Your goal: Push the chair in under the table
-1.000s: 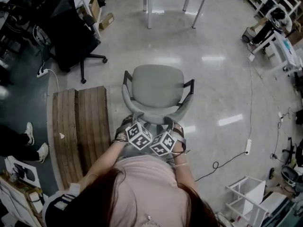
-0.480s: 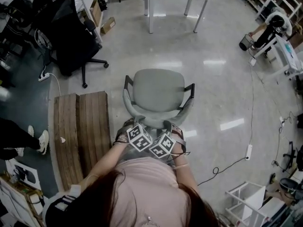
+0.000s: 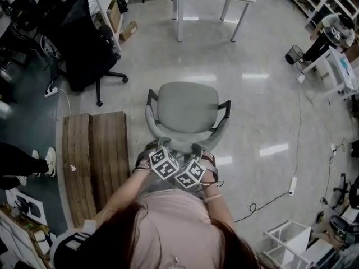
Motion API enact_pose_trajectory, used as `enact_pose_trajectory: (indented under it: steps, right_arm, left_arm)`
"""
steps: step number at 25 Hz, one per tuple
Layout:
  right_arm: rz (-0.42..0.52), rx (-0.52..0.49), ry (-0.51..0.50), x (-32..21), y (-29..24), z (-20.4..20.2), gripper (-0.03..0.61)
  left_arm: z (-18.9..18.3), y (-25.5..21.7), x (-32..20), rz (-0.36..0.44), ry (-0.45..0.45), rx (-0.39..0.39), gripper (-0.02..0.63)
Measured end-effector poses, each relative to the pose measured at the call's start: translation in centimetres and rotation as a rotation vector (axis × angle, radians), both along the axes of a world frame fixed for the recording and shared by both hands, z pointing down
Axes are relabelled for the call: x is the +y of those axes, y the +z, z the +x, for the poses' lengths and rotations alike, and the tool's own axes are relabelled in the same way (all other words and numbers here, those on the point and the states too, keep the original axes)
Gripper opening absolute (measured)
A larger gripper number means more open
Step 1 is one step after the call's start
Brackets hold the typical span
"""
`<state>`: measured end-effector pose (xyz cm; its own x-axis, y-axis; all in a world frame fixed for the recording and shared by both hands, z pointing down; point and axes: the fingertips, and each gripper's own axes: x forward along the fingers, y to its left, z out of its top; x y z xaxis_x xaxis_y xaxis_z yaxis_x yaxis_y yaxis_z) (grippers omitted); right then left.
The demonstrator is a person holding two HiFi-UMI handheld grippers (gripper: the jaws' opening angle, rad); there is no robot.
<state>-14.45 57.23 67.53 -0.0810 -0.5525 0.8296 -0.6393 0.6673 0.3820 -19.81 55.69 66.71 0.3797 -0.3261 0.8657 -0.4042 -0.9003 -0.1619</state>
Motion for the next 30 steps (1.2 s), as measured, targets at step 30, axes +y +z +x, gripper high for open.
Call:
enact_pose_trajectory:
  steps: [30]
  right_arm:
    - [-0.080,0.031,-0.006,-10.0,0.7,1.5,0.204]
  left_arm:
    - [1.7,0.7,-10.1,-0.006,0.041,-0.037,0.219]
